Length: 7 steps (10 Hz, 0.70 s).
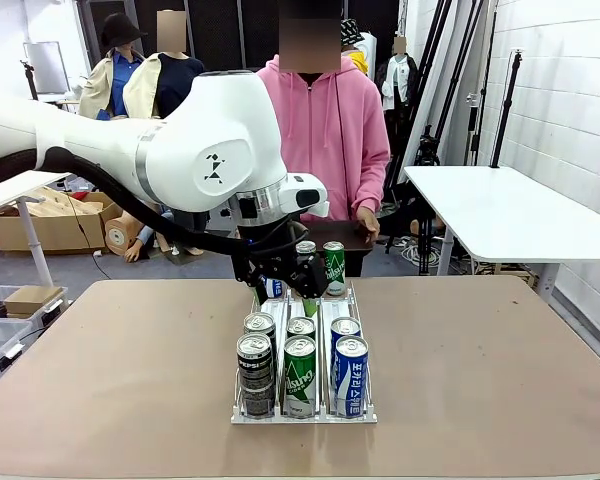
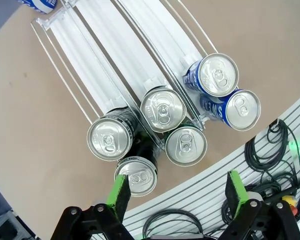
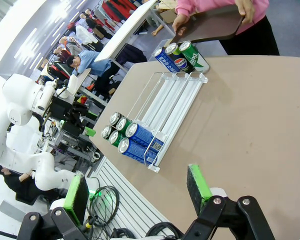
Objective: Retrieve and hand over the desired beverage to the person.
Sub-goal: Pick up a can of the same type that the person held from the Automatic Can Dispenser.
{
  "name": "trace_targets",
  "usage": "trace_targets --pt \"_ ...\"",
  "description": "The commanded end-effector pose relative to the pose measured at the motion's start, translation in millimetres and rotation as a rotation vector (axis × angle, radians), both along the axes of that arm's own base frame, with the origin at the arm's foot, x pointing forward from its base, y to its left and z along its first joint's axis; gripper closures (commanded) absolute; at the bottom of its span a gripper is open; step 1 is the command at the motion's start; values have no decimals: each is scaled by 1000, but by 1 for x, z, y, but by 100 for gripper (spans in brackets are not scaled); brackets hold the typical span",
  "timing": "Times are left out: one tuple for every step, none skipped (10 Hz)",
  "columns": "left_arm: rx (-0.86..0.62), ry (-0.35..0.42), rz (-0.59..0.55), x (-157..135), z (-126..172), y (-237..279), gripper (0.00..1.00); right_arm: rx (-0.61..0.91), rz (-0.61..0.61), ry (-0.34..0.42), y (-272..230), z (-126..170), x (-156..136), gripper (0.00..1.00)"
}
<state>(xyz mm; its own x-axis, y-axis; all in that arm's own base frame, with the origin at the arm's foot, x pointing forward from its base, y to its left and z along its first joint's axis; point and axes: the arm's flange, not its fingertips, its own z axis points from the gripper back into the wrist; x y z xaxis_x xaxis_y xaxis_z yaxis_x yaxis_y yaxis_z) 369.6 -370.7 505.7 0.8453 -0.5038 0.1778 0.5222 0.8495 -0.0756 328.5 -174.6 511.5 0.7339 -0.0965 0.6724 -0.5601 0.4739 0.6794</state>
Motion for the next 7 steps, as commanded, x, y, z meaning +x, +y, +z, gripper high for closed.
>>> trace_targets --pt "25 58 7 -3 5 -12 0 26 0 -17 0 1 1 0" --pt "44 70 4 -3 4 -16 0 26 0 -17 0 1 1 0" --pt "58 64 -4 -3 2 -21 0 26 0 -17 0 1 1 0" --pt "71 51 -11 -4 2 -28 0 26 0 -17 0 1 1 0" --pt "89 60 -22 -5 -1 -34 0 26 0 -17 0 1 1 0" --pt "111 64 -24 -3 -6 -38 0 26 0 -17 0 1 1 0" --pt "120 78 -24 -2 -12 -41 0 26 0 -17 0 1 1 0"
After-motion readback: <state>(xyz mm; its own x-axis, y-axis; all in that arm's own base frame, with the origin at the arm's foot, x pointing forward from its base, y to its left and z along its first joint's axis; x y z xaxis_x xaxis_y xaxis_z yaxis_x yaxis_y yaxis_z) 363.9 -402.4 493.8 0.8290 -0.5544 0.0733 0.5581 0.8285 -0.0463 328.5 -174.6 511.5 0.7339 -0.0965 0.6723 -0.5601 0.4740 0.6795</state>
